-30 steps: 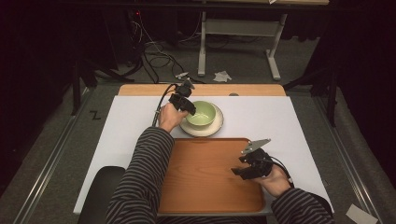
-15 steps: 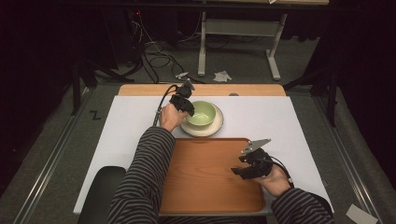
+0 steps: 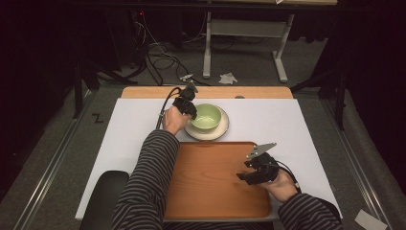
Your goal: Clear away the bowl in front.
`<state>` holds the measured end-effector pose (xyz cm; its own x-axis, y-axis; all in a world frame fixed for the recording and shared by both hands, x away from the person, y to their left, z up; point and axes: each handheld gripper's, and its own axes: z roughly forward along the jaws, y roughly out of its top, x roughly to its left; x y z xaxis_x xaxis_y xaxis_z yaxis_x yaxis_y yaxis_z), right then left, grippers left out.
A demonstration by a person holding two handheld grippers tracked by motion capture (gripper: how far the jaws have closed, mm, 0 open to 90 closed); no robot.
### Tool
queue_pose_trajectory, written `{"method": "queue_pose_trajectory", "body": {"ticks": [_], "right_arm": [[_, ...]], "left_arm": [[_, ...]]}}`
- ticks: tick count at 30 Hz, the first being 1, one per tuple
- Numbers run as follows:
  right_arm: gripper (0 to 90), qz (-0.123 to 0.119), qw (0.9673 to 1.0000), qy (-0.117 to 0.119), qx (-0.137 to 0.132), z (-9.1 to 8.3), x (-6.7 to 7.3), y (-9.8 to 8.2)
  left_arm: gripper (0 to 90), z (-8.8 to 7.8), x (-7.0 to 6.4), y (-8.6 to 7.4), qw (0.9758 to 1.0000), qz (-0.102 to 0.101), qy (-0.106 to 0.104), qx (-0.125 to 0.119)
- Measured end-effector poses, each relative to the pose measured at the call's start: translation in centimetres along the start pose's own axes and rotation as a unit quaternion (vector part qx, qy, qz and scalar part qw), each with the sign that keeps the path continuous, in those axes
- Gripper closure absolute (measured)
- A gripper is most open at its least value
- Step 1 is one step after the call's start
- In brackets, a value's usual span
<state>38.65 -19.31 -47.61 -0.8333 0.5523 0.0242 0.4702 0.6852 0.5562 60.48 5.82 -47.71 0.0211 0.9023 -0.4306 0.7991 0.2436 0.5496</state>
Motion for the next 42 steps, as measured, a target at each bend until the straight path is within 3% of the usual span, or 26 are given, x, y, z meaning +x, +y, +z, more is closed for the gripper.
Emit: {"method": "queue_pose_trajectory", "body": {"ticks": [4, 10, 15, 19, 26, 30, 42], "right_arm": [[43.9, 0.003, 1.0, 0.0, 0.001, 0.0, 0.0, 0.0], [43.9, 0.001, 1.0, -0.001, 0.0, -0.1, 0.0, 0.0], [43.8, 0.002, 1.0, 0.0, -0.001, 0.0, -0.1, 0.0], [43.8, -0.001, 1.0, -0.001, 0.0, 0.0, 0.0, 0.0], [43.7, 0.001, 1.0, 0.001, 0.0, -0.1, 0.0, 0.0], [43.7, 0.002, 1.0, 0.0, -0.001, -0.1, 0.0, 0.0], [43.7, 0.002, 1.0, 0.0, 0.002, 0.1, 0.0, 0.0]], "left_arm": [[84.1, 0.1, -0.1, 0.2, 0.9998, -0.014, -0.012, 0.003], [84.5, 0.1, -0.2, 0.2, 0.9998, -0.016, -0.014, 0.004], [84.6, -0.2, -0.6, 0.0, 0.9998, -0.002, -0.021, 0.004], [84.3, -0.6, -1.0, 0.1, 0.9995, -0.004, -0.032, 0.0], [84.1, -1.0, -1.1, 0.2, 0.9994, -0.002, -0.034, -0.005], [84.1, -1.7, -1.3, 0.6, 0.999, -0.008, -0.042, -0.012], [84.1, -4.3, -1.4, 1.1, 0.998, 0.011, -0.056, -0.028]]}}
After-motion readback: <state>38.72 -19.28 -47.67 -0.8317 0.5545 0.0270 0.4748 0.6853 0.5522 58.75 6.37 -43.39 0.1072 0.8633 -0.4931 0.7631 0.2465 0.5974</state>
